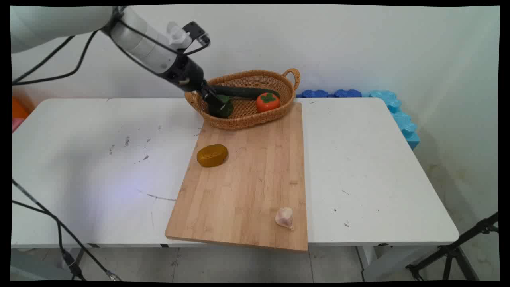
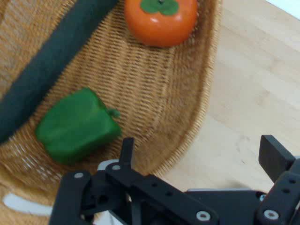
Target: Pick up the potato from the cutting board
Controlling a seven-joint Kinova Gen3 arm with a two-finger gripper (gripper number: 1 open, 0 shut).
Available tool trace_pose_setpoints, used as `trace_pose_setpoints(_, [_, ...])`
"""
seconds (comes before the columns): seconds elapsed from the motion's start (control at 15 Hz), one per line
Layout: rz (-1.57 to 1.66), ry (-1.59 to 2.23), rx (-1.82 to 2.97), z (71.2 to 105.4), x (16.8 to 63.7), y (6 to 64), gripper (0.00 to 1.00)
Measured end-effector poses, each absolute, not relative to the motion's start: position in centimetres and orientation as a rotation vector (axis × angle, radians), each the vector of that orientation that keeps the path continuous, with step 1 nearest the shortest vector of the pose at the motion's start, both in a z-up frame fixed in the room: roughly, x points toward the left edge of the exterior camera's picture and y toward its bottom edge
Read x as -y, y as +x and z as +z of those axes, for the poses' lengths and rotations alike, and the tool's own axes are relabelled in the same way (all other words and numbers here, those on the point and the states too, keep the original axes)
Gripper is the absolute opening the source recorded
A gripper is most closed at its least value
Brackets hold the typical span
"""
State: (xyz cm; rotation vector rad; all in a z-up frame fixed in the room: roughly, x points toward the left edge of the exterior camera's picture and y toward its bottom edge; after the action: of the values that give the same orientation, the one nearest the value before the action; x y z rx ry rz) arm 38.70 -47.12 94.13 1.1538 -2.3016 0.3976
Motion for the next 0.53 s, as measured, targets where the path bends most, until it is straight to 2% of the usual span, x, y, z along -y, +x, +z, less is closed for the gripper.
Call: trace_pose_setpoints(0.53, [0.324,1.187,2.295,91.4,40.5,39.2,1.00])
